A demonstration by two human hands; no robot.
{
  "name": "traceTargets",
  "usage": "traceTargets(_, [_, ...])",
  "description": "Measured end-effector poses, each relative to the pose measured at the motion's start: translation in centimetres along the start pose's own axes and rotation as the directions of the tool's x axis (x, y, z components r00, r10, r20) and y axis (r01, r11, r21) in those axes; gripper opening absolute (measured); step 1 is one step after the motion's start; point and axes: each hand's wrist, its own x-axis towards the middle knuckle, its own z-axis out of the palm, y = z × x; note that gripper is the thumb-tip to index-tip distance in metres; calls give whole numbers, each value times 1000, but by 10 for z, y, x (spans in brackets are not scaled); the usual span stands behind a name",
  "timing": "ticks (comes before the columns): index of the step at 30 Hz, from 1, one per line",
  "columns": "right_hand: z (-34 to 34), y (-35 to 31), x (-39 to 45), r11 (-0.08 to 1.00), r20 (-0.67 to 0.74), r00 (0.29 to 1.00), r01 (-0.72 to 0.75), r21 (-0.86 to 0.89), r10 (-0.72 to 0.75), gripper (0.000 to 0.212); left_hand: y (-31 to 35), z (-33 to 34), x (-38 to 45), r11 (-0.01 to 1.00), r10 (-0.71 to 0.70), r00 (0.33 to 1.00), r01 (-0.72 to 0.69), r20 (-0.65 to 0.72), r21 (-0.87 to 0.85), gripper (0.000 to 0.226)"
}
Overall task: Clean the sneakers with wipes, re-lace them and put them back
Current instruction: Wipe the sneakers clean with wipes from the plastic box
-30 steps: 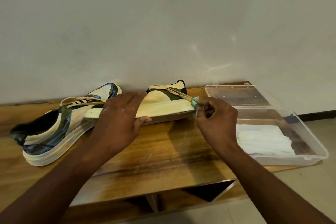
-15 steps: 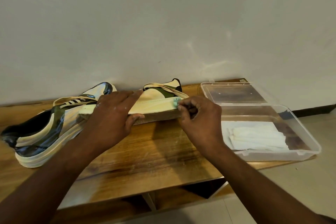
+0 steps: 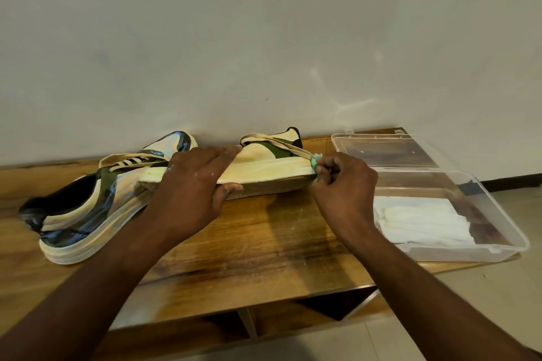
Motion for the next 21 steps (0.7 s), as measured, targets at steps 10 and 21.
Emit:
traceTargets(10, [-4,-1,1,997,-4,998,69,-17,-69,15,-1,0,-4,999,29,998,-31,-47,-37,67])
traceTargets(21, [-41,-5,-3,999,151,988,-16,-51,24,12,-5,6,-11,963,231,968,-241,-95,-119,62])
